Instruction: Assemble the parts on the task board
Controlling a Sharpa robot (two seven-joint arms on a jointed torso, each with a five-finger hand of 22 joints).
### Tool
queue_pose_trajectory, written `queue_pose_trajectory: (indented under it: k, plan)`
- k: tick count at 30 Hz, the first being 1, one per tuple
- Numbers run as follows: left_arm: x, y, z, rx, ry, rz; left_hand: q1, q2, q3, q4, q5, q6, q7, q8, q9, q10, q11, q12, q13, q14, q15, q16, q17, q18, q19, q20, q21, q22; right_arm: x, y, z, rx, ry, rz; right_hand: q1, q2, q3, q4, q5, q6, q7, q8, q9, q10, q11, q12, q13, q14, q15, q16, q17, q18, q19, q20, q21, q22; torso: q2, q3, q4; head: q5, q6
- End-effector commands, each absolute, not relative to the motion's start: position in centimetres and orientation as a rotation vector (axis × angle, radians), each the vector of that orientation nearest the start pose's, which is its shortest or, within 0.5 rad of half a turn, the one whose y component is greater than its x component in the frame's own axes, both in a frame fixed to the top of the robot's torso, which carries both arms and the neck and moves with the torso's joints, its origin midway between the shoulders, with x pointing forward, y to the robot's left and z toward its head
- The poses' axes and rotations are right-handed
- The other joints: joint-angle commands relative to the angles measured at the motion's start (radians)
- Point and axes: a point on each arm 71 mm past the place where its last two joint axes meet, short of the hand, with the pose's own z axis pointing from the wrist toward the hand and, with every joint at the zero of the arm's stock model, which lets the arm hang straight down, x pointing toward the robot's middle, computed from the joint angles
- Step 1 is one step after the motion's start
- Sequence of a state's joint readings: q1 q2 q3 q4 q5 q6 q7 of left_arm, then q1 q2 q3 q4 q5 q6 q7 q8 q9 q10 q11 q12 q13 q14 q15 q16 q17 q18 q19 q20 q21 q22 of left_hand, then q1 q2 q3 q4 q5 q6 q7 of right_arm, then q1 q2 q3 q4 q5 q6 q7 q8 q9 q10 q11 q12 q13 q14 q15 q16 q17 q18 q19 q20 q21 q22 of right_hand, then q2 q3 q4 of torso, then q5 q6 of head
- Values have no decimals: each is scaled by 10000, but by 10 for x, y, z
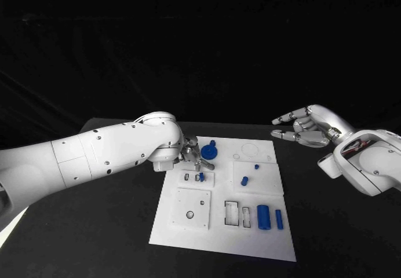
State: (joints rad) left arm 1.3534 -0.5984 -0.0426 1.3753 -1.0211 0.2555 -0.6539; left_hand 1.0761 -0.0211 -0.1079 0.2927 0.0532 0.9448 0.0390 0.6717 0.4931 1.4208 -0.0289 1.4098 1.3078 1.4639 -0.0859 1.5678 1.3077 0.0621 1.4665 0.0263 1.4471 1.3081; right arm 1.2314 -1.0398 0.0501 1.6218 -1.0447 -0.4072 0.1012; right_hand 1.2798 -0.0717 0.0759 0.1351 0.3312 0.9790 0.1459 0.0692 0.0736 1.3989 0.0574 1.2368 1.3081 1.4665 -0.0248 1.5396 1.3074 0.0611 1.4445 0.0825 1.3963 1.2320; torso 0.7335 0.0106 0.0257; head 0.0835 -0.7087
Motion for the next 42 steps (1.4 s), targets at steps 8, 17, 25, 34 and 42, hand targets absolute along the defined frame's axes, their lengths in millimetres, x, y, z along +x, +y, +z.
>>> queue_pose_trajectory:
  k: [8, 17, 25, 34, 42]
  plan:
    - [521, 137, -171, -110, 23941, -2877, -4, 142, -46, -14, -23, -106, -15, 83, 73, -13, -24, 7, 117, 1069, -49, 30, 2631, -152, 281, -82, 42, 153, 479, -266, -120, 1954, 14900, 9019, 96, -19, -62, 0, 130, 32, -3, -6, 1, -87, 3, -106, 380, 947, 66, 52, 2217, 85, -64, -1, -68, -65, 4, -2, 7, -4, -95]
    - [522, 138, -173, -72, 24034, -2783, 140, 259, -44, -26, -17, -87, -59, 249, 295, 59, -58, 80, 239, 1069, -71, 30, 2631, -167, 313, -98, 85, 248, 480, -264, -121, 1943, 14929, 9039, 97, -17, -62, 1, 135, 33, -2, -6, 2, -79, 2, -89, 390, 946, 64, 51, 2216, 86, -68, -1, -73, -74, 10, 2, 7, 19, -126]
    - [522, 135, -178, 109, 24229, -2662, 270, 339, 24, -36, -9, -114, -79, 320, 425, 70, -76, 89, 260, 1069, -87, 30, 2631, -168, 318, -113, 89, 260, 481, -263, -121, 1926, 14960, 9066, 104, -12, -59, 0, 145, 35, -2, -4, 2, -80, 1, -93, 387, 945, 63, 49, 2215, 87, -68, 0, -75, -77, 12, -9, -10, 15, -151]
    - [520, 132, -181, 228, 24315, -2647, 413, 357, 227, -25, -5, -175, -90, 371, 566, 64, -89, 79, 259, 1069, -101, 30, 2631, -162, 308, -127, 72, 232, 482, -263, -122, 1951, 14968, 9027, 107, -11, -58, -1, 149, 35, -2, -4, 2, -80, 1, -92, 388, 946, 62, 51, 2217, 86, -66, 0, -73, -72, 5, 5, 2, 12, -173]
    - [518, 130, -181, 279, 24298, -2709, 456, 323, 313, -30, -5, -201, -93, 386, 622, 57, -90, 70, 252, 1069, -104, 30, 2631, -159, 302, -131, 62, 217, 484, -263, -123, 1959, 15021, 9009, 115, -8, -56, -4, 159, 32, -1, -6, 2, -67, 0, -68, 402, 945, 61, 50, 2217, 82, -58, 0, -63, -52, 2, 4, -3, 34, -178]
